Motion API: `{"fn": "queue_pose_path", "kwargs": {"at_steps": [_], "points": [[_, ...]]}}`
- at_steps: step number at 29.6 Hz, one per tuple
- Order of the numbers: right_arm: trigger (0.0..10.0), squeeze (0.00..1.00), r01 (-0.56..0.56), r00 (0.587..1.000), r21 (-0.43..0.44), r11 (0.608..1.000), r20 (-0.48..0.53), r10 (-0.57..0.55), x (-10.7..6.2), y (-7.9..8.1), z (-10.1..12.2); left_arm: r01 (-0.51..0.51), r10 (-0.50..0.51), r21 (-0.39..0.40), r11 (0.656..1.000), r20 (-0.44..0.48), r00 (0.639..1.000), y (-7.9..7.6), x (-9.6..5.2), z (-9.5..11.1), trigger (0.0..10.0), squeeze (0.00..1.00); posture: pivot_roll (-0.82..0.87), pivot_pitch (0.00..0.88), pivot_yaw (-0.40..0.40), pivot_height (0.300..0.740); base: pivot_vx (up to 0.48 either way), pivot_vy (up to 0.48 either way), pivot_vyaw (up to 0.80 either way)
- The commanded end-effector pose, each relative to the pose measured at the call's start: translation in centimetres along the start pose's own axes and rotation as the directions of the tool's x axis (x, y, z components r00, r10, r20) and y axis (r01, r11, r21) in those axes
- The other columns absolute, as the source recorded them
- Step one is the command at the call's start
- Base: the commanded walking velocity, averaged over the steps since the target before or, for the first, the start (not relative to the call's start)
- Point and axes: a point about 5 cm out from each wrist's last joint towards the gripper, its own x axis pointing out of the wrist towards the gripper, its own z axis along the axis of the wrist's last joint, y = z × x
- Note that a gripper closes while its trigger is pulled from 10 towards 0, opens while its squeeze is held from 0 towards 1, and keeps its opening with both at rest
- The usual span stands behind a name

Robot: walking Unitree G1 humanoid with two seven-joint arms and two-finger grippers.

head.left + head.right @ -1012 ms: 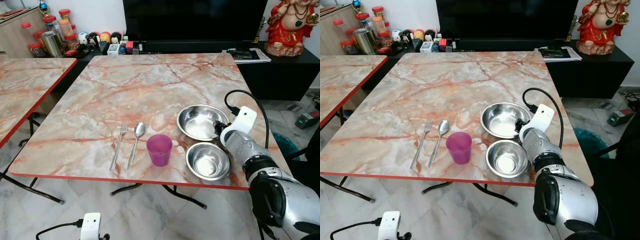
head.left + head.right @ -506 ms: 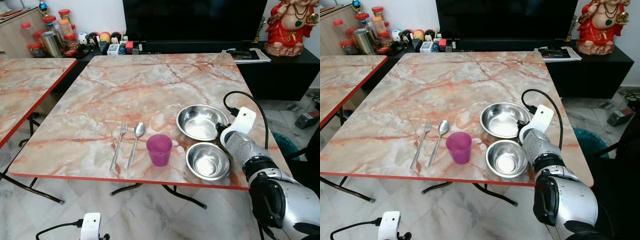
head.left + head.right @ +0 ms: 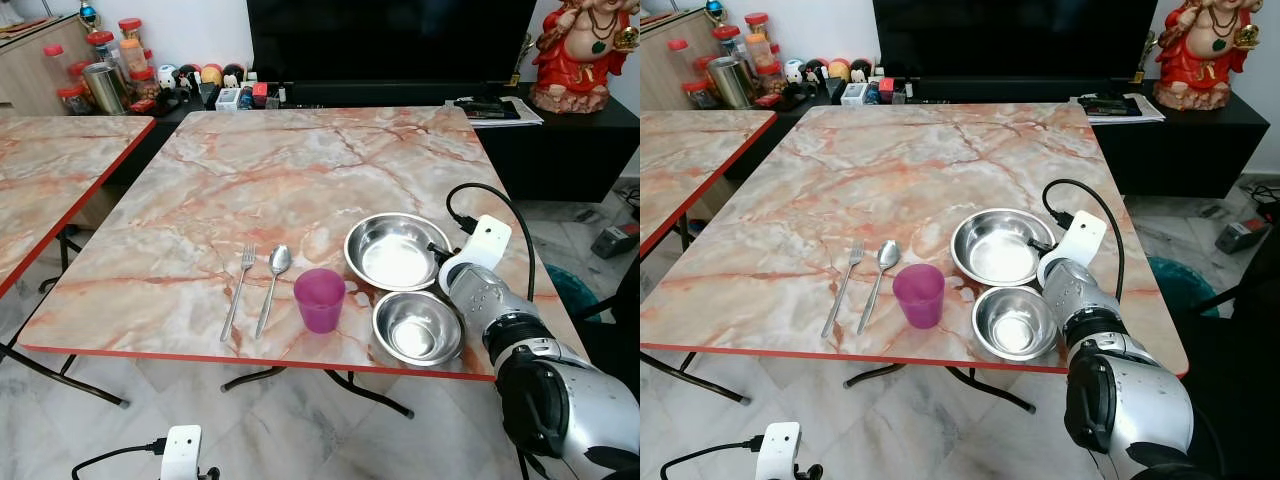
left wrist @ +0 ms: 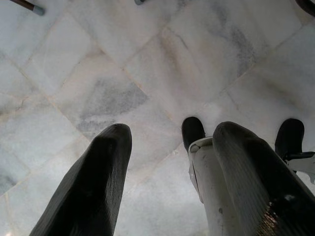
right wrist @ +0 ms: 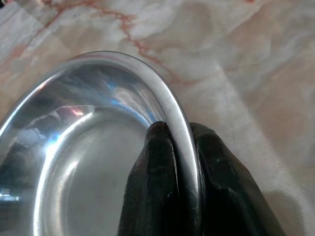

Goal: Setting the table

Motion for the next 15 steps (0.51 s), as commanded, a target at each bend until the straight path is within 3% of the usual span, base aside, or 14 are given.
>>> {"fn": "queue_pose_path", "kwargs": {"at_steps": [1,9,10,11,12,15], "points": [[0.0,0.00,0.051,0.998,-0.008,0.999,0.027,-0.051,0.0,-0.6,0.2,-0.009,0.009,0.008,1.000,-0.012,1.000,0.4,0.0,0.0,10.0,0.00,-0.04,0.000,0.050,0.740,0.000,0.000,0.00],[0.0,0.00,0.165,0.952,0.200,0.966,0.224,-0.209,-0.5,-2.6,3.3,-0.011,0.012,0.011,1.000,-0.012,1.000,0.5,0.0,-0.1,10.0,0.00,-0.04,0.000,0.054,0.740,0.000,0.000,0.00],[0.9,0.00,0.155,0.948,0.214,0.964,0.241,-0.206,-0.6,-2.5,3.6,-0.012,0.012,0.011,1.000,-0.012,1.000,0.5,0.0,-0.1,10.0,0.00,-0.04,0.000,0.054,0.740,0.000,0.000,0.00],[0.9,0.00,0.148,0.946,0.222,0.964,0.252,-0.204,-0.6,-2.4,3.8,-0.012,0.012,0.011,1.000,-0.012,1.000,0.5,0.0,-0.1,10.0,0.00,-0.04,0.000,0.054,0.740,0.000,0.000,0.00],[10.0,0.00,0.119,0.939,0.246,0.962,0.285,-0.190,-0.7,-2.2,4.5,-0.012,0.012,0.011,1.000,-0.012,1.000,0.5,0.0,-0.1,10.0,0.00,-0.04,0.000,0.054,0.740,0.000,0.000,0.00],[10.0,0.00,-0.011,0.899,0.320,0.947,0.418,-0.131,-1.4,-1.1,6.7,-0.012,0.012,0.011,1.000,-0.012,1.000,0.5,0.0,-0.1,10.0,0.00,-0.04,0.000,0.055,0.740,0.000,0.000,0.00]]}}
